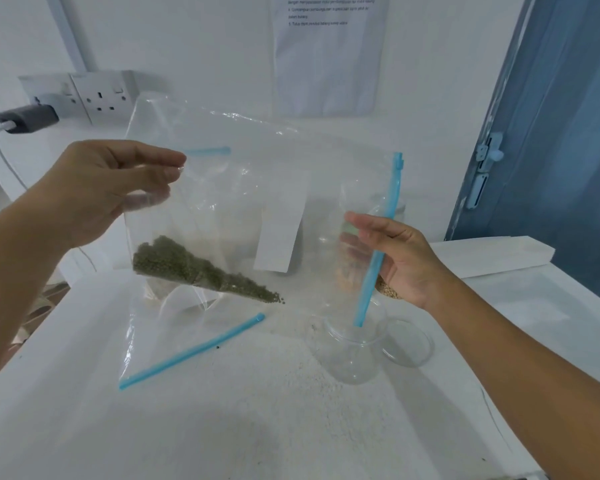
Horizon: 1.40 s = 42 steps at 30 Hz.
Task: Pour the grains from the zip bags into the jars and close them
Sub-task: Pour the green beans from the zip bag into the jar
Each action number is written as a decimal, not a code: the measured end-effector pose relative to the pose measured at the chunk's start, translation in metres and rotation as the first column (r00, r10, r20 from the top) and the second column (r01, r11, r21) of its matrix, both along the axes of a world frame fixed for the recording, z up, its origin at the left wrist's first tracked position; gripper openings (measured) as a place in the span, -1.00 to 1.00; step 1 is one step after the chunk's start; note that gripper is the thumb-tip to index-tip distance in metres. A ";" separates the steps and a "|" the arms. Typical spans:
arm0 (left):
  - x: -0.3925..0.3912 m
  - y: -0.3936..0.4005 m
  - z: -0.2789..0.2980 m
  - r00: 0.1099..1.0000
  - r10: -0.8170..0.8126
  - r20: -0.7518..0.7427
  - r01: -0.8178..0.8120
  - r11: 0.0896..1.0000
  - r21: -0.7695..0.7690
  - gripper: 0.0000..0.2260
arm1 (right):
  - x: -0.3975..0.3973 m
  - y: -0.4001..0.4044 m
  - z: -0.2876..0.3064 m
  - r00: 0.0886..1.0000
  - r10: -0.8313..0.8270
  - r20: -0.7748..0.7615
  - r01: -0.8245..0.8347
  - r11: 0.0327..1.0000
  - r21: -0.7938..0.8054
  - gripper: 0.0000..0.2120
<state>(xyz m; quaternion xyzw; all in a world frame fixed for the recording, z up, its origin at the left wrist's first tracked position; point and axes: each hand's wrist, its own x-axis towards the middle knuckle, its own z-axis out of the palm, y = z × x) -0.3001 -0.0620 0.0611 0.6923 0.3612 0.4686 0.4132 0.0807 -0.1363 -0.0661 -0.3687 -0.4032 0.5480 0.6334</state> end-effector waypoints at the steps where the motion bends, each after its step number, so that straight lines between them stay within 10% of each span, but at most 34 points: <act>1: 0.001 0.000 0.000 1.000 0.002 -0.005 -0.002 1.000 -0.002 -0.27 | 0.000 0.001 0.001 1.000 -0.005 -0.012 0.005 1.000 0.005 -0.75; 42: 0.025 -0.008 0.040 0.992 0.067 -0.111 -0.055 0.992 0.110 -0.82 | -0.001 -0.006 0.002 1.000 -0.006 -0.011 0.007 0.998 0.061 -0.75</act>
